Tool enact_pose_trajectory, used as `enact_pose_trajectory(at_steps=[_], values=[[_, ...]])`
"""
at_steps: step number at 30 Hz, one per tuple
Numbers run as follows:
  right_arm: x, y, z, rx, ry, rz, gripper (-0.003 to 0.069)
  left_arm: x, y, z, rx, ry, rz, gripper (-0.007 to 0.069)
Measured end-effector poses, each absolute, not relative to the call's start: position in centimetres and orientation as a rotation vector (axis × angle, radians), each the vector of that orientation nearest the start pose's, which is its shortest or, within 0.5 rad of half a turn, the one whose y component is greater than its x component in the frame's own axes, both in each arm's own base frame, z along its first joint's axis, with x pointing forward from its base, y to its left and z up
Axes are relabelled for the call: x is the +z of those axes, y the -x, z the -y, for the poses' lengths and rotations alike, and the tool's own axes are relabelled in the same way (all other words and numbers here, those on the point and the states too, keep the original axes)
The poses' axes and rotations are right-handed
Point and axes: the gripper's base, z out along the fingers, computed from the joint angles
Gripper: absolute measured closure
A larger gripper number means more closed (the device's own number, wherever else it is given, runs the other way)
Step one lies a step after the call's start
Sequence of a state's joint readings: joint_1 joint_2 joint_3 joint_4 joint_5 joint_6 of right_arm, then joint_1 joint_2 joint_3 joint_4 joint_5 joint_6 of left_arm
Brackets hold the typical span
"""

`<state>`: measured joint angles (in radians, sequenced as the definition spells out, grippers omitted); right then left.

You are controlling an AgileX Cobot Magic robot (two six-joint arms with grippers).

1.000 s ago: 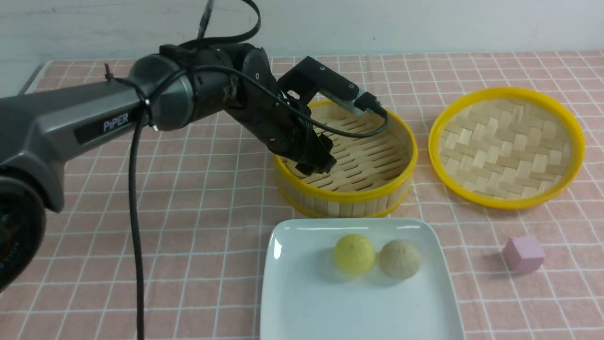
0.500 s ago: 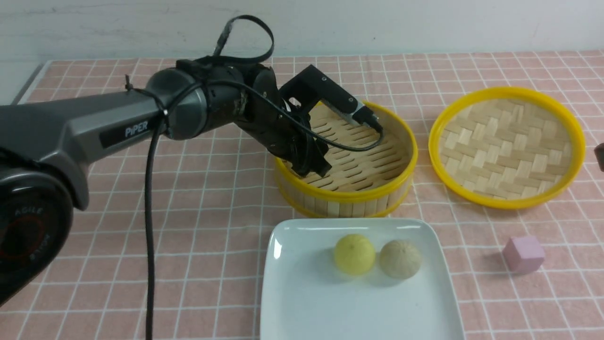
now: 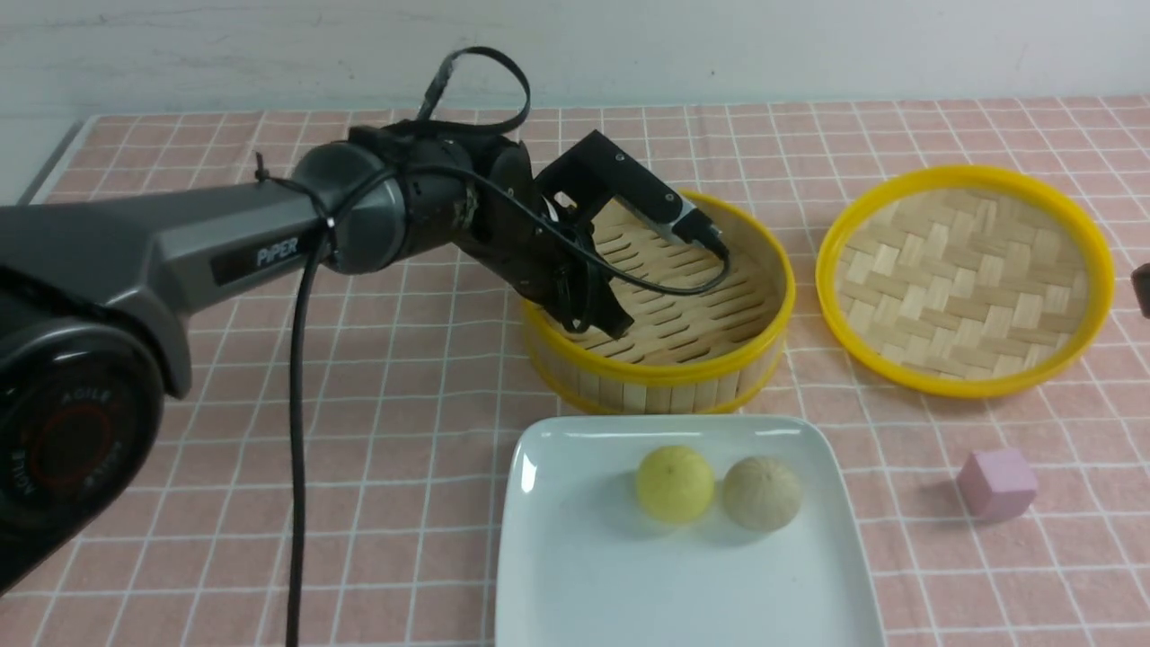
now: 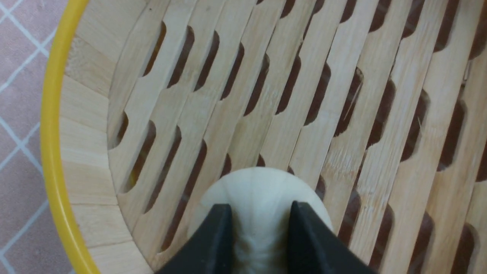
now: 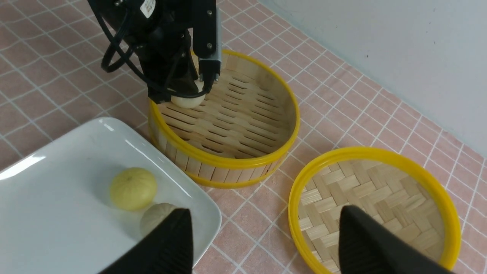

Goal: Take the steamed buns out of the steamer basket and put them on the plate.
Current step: Use the left arm to grab the steamed stuffed bun that is closest to it, then use the left arm to put the steamed stuffed bun into the plate

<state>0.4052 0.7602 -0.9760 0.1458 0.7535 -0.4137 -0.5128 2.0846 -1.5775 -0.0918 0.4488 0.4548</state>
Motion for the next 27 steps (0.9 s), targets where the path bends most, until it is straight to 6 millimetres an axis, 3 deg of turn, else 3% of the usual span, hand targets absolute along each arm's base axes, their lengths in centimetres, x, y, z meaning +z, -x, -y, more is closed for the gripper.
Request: enact_pose_trajectory(at_steps=[5,7,8,13,21,25,27], values=[[40.3,-12.2,-6.3,0.171,0.758,-1.864,0.0165,19.8,-40.7,23.4,-0.118,-1.047,-2.202,0.0436],[40.3,-12.2,-6.3,0.175,0.757,-1.864,0.0175,19.8,-40.8,23.4,-0.121,-1.036,-2.202,0.0495],[40.3,-12.2,-6.3,0.176,0.756,-1.864,0.0187,20.0,-40.8,23.4,-0.123,-1.028,-2.198,0.0562],[40.3,-12.2,-6.3,0.184,0.752,-1.860,0.0211,21.8,-40.4,23.2,-0.125,-1.017,-2.170,0.0594],[40.8,-12.4,-6.3,0.181,0.722,-1.806,0.0216,30.7,-38.1,21.0,-0.127,-0.936,-2.026,0.0594],[41.0,-12.5,-6.4,0.181,0.714,-1.792,0.0216,35.9,-35.2,18.7,-0.126,-0.910,-1.999,0.0594],[41.0,-12.5,-6.4,0.181,0.714,-1.792,0.0216,37.4,-34.0,18.0,-0.132,-0.911,-2.004,0.0594]])
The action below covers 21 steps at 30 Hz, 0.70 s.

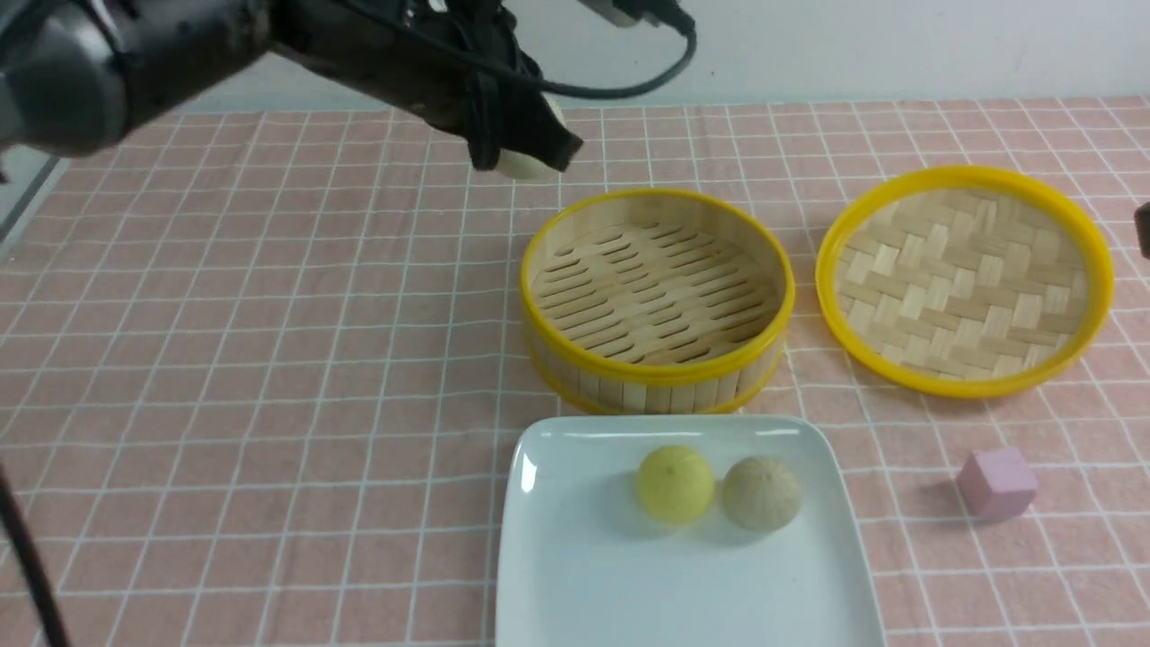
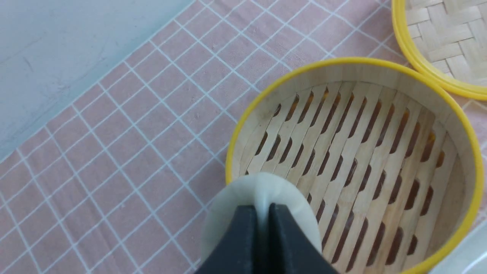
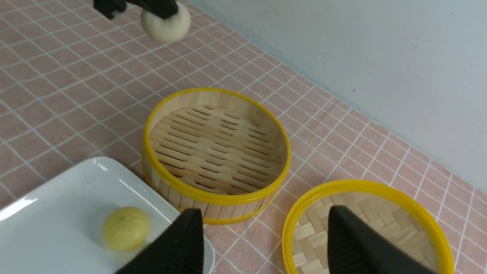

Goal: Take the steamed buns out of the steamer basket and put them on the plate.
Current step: Use the left arm to put the steamed stuffed bun into the plate

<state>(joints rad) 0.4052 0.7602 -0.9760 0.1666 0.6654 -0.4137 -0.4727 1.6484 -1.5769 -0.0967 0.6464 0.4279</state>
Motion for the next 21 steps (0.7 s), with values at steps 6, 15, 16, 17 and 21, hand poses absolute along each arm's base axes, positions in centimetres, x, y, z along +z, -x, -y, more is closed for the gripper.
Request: enact_pose_trajectory(at_steps=[6,15,16,17,21], values=[[41.1,-12.5,-6.4,0.180,0.709,-1.783,0.0216,40.1,-30.3,16.7,-0.223,-0.928,-2.070,0.0594],[41.1,-12.5,-6.4,0.180,0.708,-1.779,0.0216,34.3,-27.6,17.4,-0.478,-1.109,-2.340,0.0594],[41.1,-12.5,-6.4,0.180,0.708,-1.779,0.0216,33.0,-27.4,17.4,-0.495,-1.124,-2.365,0.0594],[41.1,-12.5,-6.4,0.180,0.708,-1.779,0.0216,31.7,-27.4,17.5,-0.507,-1.131,-2.387,0.0594],[41.1,-12.5,-6.4,0.198,0.702,-1.780,0.0216,26.9,-27.7,17.9,-0.551,-1.142,-2.444,0.0594]])
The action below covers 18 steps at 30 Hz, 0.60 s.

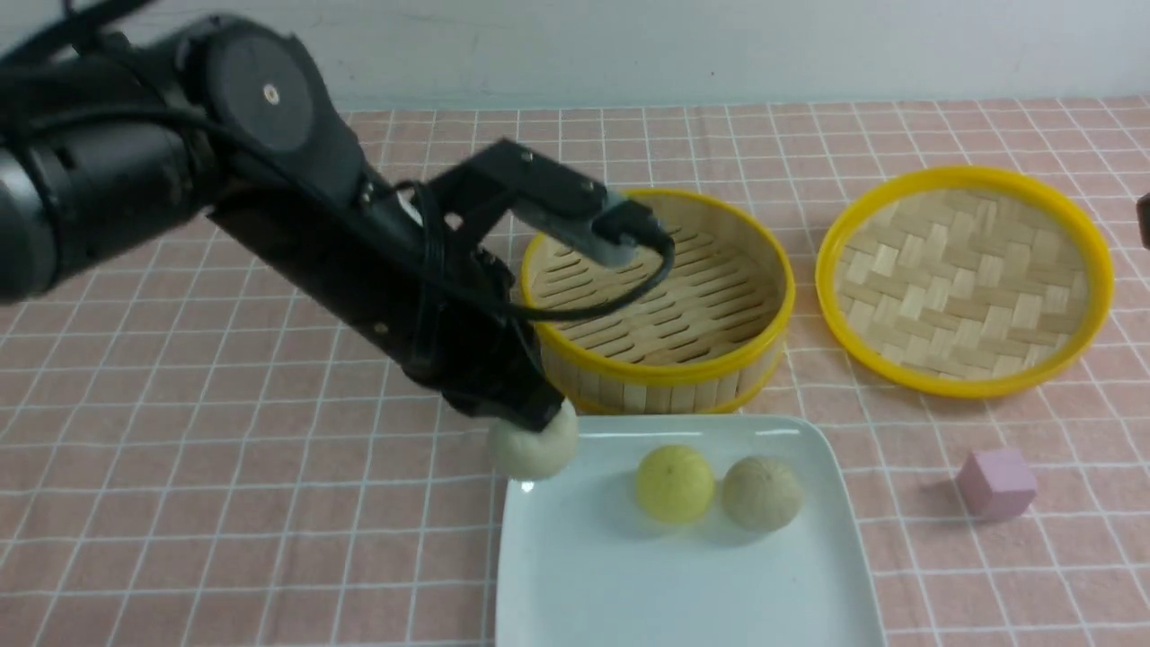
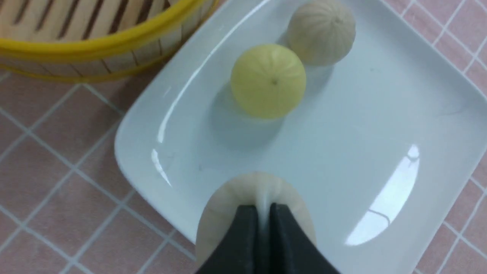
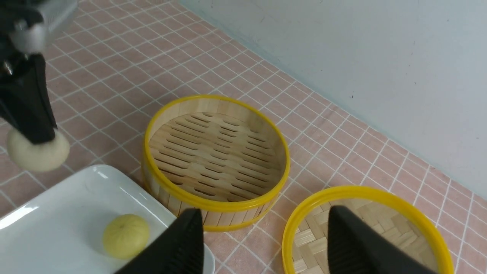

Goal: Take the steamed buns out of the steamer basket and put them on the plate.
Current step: Use the left arm to put the steamed stuffed bun into the plate

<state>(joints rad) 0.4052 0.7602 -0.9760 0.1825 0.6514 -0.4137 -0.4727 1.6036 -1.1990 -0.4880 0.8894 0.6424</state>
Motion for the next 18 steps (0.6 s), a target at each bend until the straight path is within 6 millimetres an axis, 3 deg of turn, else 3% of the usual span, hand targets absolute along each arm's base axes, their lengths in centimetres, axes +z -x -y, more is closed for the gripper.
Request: enact_pose_trajectory(at_steps=[6,15,18], values=[[41.2,-12.4,-6.6,0.247,0.687,-1.784,0.0216,21.8,-28.9,18.8,-0.600,-1.169,-2.437,0.0594],[41.2,-12.3,-6.7,0.253,0.684,-1.784,0.0216,17.7,-30.6,19.7,-0.587,-1.176,-2.434,0.0589],[41.2,-12.4,-6.7,0.254,0.683,-1.782,0.0216,17.1,-30.8,19.8,-0.591,-1.159,-2.444,0.0573]])
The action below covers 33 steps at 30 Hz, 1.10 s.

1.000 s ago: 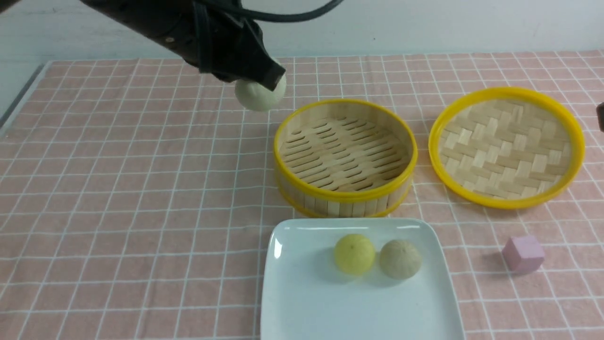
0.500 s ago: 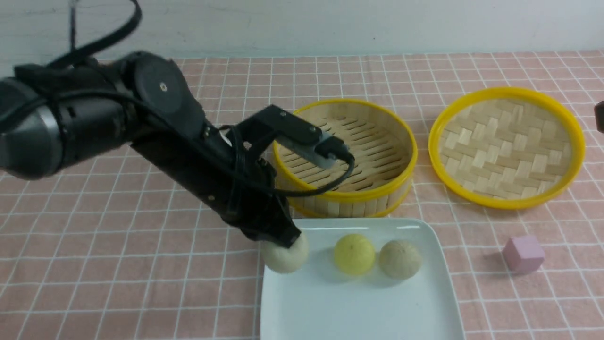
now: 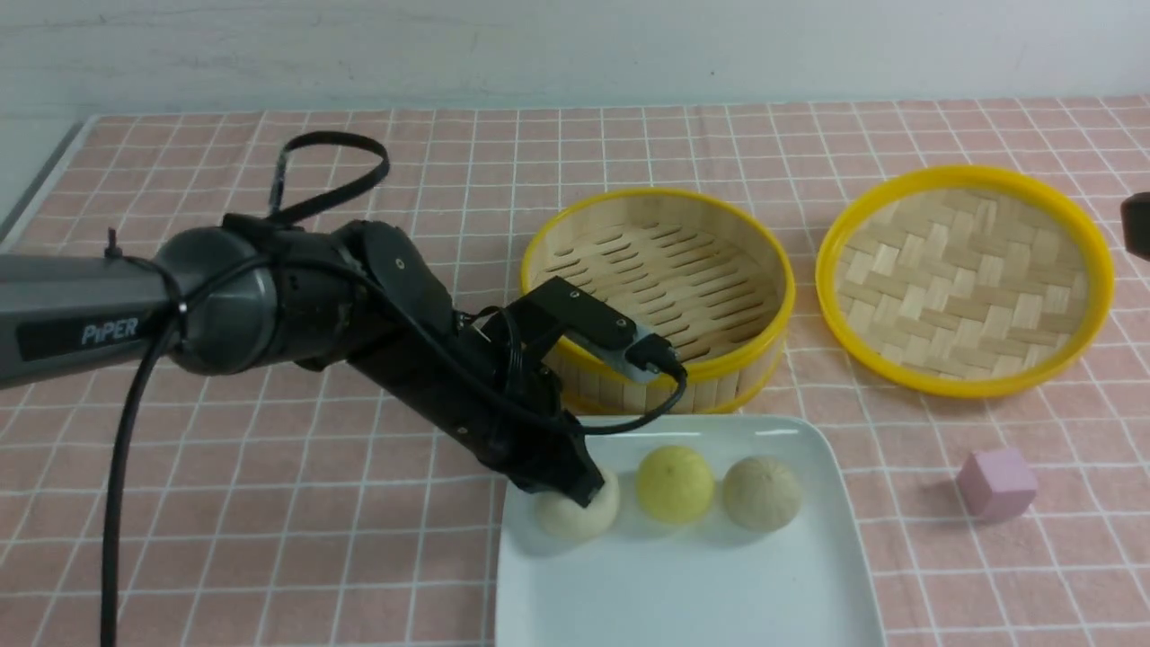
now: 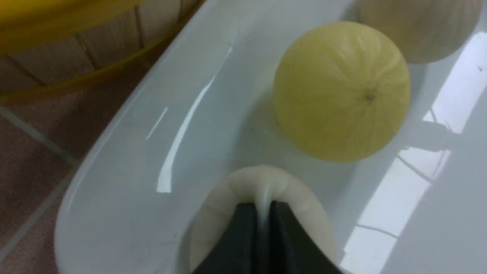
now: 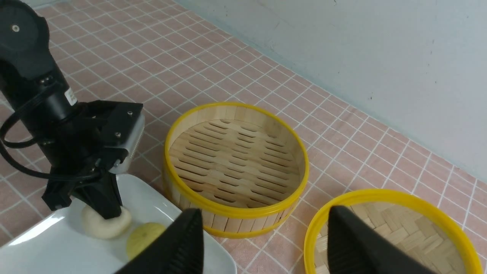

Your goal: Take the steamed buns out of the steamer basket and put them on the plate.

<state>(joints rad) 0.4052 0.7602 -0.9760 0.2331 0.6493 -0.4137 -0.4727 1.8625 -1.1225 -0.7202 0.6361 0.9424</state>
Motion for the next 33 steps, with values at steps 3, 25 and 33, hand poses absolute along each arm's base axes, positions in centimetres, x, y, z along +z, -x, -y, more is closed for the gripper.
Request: enact_pose_trajectory(at_steps=[3,25,33], values=[[41.2,-12.3,-6.7,0.255,0.683,-1.782,0.0216,17.2,-30.9,19.8,-0.595,-1.152,-2.434,0.0503],[43.5,-12.2,-5.7,0.123,0.610,-1.544,0.0216,37.1,-24.4,15.0,-0.399,-0.863,-1.840,0.0088],[46.6,-6.1,-2.6,0.103,0.455,-1.269,0.0216,39.9,-22.7,12.9,-0.299,-0.726,-1.778,0.0102]])
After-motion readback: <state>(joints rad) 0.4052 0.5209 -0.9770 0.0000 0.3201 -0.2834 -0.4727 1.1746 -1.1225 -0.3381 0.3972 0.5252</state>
